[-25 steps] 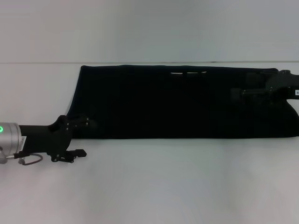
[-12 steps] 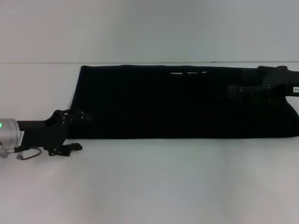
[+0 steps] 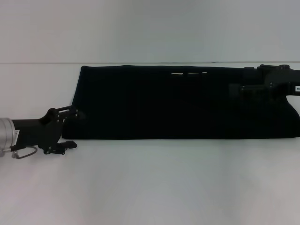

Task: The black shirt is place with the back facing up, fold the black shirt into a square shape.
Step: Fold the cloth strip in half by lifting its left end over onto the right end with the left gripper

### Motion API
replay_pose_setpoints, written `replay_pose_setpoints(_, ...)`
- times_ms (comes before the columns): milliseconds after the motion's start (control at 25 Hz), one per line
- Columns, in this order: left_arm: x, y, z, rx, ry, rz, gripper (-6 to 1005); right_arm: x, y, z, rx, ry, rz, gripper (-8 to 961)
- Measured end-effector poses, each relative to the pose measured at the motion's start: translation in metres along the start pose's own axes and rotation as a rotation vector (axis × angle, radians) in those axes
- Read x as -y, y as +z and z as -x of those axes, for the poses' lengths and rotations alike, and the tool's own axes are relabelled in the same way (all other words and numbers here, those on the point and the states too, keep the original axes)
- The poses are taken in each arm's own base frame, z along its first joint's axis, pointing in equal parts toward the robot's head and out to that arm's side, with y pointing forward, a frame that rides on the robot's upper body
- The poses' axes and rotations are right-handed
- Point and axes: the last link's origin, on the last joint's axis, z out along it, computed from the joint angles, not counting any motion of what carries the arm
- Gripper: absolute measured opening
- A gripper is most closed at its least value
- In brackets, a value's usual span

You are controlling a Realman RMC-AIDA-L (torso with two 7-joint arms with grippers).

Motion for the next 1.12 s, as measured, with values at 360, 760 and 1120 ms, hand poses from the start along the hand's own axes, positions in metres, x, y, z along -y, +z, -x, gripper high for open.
replay_pose_setpoints(360,0.002,-0.0014,-0.0035,-0.021,0.018,-0.01,911,-0.0004,0.0004,-0.0005,0.003,0.0,0.0,914)
replay_pose_setpoints(760,0.0039,-0.0012,-0.0044,-0.032,0.024,-0.015,910,-0.0002,-0.0014,0.0004,0.028,-0.001,-0.004,914)
replay_pose_setpoints(1120,0.0003,-0.0009,-0.0068,-0.042,0.028,-0.008,909,-0.0004,-0.0005,-0.0008,0.031,-0.002,-0.006,915)
